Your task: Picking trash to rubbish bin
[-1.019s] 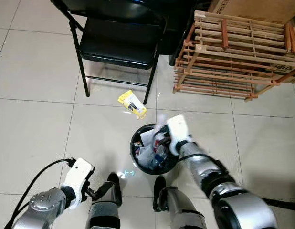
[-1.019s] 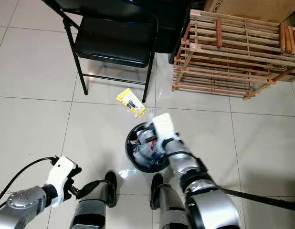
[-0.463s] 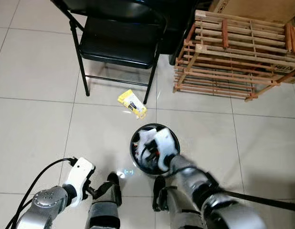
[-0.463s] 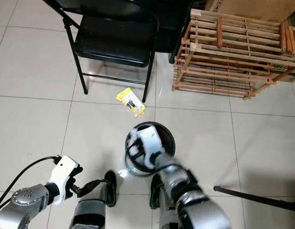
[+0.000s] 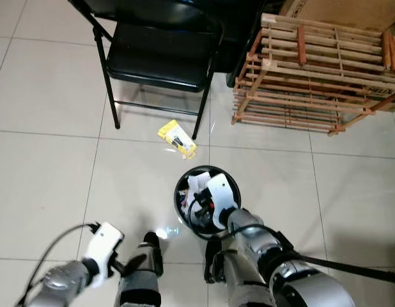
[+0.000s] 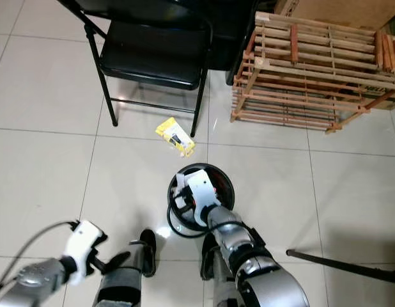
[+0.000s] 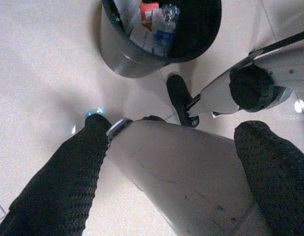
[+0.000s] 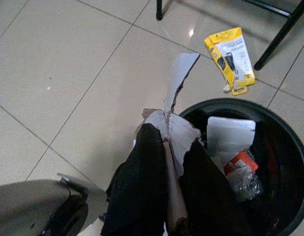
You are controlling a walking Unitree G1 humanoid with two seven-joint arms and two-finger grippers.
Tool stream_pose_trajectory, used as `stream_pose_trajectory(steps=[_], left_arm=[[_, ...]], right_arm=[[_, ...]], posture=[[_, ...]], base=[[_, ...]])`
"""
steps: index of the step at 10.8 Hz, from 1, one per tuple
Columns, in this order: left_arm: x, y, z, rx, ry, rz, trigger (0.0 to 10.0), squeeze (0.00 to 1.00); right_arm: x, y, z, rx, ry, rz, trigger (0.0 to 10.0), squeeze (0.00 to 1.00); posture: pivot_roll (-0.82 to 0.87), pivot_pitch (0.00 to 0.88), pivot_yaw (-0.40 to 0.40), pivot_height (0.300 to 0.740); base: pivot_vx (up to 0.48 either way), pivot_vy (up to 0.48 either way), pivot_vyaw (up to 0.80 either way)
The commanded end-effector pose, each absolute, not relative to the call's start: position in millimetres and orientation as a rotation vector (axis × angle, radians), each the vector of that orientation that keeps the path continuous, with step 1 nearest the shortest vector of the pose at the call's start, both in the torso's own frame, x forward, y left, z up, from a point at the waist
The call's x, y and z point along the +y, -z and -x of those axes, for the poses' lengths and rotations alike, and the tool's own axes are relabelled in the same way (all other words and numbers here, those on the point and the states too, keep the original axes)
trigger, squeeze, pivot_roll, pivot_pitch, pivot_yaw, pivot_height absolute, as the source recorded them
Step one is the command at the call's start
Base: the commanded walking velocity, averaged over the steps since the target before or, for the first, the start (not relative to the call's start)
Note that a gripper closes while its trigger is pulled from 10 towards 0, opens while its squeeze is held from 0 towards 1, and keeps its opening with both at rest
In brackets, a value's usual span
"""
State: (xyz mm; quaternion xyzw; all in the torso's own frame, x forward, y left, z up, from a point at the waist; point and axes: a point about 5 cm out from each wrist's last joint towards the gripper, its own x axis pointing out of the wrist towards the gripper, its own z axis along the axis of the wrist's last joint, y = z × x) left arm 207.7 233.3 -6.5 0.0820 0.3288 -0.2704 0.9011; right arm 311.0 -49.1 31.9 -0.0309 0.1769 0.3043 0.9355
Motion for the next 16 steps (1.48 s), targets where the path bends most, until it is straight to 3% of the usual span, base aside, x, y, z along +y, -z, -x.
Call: stream_pose_trajectory(steps=[1, 7, 8, 9, 16], left_arm=[[234, 24, -191, 0.751, 0.565, -0.163, 10.0, 0.00], [251, 43, -175, 0.753, 0.535, -0.174, 10.0, 0.00], [252, 45, -173, 0.748, 0.537, -0.179, 10.0, 0.00], [253, 45, -173, 0.739, 0.538, -0.184, 10.0, 0.00], [255, 45, -173, 0.721, 0.542, -0.194, 10.0, 0.00]], right_arm=[[-54, -26, -308, 0.378, -0.591, 0.050, 10.0, 0.00], [-55, -28, -310, 0.369, -0.568, 0.041, 10.0, 0.00], [-55, -28, -310, 0.369, -0.567, 0.041, 10.0, 0.29], [-55, -28, -310, 0.367, -0.570, 0.028, 10.0, 1.00], [-56, -27, -308, 0.362, -0.571, 0.032, 10.0, 1.00]], posture=[[0.53, 0.460, -0.113, 0.740], [0.53, 0.463, -0.114, 0.740], [0.53, 0.463, -0.113, 0.740], [0.53, 0.462, -0.112, 0.740], [0.53, 0.460, -0.109, 0.740]], base=[[0.000, 0.000, 0.00], [0.000, 0.000, 0.00], [0.000, 0.000, 0.00], [0.000, 0.000, 0.00], [0.000, 0.000, 0.00]])
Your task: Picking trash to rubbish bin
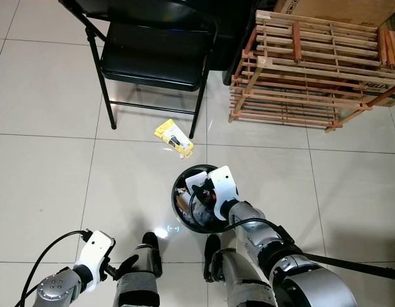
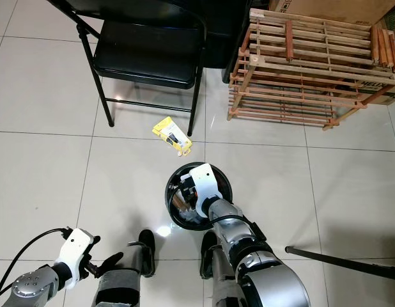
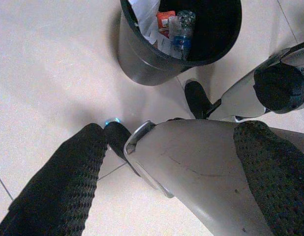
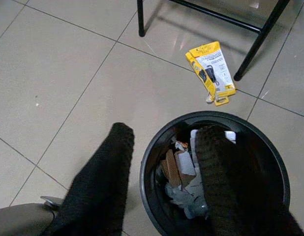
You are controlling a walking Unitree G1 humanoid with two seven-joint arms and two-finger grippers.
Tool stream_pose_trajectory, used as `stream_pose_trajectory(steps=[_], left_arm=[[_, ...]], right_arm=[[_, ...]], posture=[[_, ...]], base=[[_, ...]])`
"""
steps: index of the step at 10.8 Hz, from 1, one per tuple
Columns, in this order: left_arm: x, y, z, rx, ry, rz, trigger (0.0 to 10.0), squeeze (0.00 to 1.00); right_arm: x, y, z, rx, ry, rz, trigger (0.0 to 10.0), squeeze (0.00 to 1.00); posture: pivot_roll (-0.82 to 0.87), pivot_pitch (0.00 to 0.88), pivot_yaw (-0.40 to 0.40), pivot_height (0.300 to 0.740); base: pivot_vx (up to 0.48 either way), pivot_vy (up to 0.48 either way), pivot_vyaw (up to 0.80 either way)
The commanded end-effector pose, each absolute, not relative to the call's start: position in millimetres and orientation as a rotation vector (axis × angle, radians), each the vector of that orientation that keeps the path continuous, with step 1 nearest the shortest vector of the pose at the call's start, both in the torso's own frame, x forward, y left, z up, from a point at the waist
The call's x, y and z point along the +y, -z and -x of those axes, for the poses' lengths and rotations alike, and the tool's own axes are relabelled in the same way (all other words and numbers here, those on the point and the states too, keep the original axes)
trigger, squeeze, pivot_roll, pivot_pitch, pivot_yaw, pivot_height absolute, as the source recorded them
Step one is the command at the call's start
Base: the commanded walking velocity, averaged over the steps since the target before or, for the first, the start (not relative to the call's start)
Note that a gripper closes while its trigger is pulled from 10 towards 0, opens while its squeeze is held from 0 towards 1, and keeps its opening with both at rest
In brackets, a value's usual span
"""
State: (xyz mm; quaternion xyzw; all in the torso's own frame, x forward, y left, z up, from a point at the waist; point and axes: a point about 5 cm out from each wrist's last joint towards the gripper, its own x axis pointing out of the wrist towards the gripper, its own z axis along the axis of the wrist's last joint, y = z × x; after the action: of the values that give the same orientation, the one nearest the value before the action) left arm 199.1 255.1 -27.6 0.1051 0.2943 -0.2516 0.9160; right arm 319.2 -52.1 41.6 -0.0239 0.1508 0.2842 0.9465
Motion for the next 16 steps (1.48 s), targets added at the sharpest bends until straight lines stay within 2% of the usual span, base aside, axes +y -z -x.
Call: stream_pose_trajectory(steps=[1, 4, 6, 9, 11, 12, 13, 15, 16], left_arm=[[254, 45, -174, 0.719, 0.542, -0.195, 10.0, 0.00], [251, 42, -183, 0.682, 0.520, -0.202, 10.0, 0.00], [230, 28, -219, 0.518, 0.448, -0.225, 10.0, 0.00], [219, 6, -255, 0.398, 0.373, -0.272, 10.0, 0.00], [204, -49, -299, 0.159, 0.322, -0.293, 10.0, 0.00], [187, -78, -319, 0.047, 0.278, -0.290, 10.0, 0.00], [172, -92, -329, -0.007, 0.265, -0.276, 10.0, 0.00], [140, -118, -346, -0.084, 0.257, -0.245, 10.0, 0.00], [125, -130, -351, -0.119, 0.269, -0.233, 10.0, 0.00]], right_arm=[[-57, -28, -310, 0.358, -0.570, 0.034, 10.0, 1.00], [-61, -31, -312, 0.335, -0.564, 0.043, 10.0, 1.00], [-81, -42, -322, 0.248, -0.490, 0.035, 10.0, 1.00], [-110, -49, -323, 0.155, -0.391, 0.005, 10.0, 1.00], [-128, -57, -322, 0.078, -0.313, -0.004, 10.0, 0.99], [-138, -66, -320, 0.019, -0.251, -0.010, 10.0, 0.87], [-145, -72, -316, -0.019, -0.212, -0.013, 10.0, 0.71], [-158, -84, -301, -0.077, -0.124, -0.025, 10.0, 0.55], [-165, -88, -292, -0.092, -0.075, -0.034, 10.0, 0.23]], posture=[[0.53, 0.454, -0.111, 0.740], [0.52, 0.436, -0.112, 0.740], [0.49, 0.389, -0.121, 0.740], [0.43, 0.306, -0.123, 0.740], [0.38, 0.243, -0.123, 0.740], [0.35, 0.208, -0.120, 0.740], [0.33, 0.185, -0.118, 0.740], [0.26, 0.132, -0.105, 0.740], [0.22, 0.105, -0.093, 0.740]], base=[[0.000, 0.000, 0.00], [0.000, 0.000, 0.00], [0.000, 0.000, 0.00], [0.000, 0.000, 0.00], [0.000, 0.000, 0.00], [0.000, 0.000, 0.00], [0.000, 0.000, 0.00], [0.000, 0.000, 0.00], [0.000, 0.000, 0.00]])
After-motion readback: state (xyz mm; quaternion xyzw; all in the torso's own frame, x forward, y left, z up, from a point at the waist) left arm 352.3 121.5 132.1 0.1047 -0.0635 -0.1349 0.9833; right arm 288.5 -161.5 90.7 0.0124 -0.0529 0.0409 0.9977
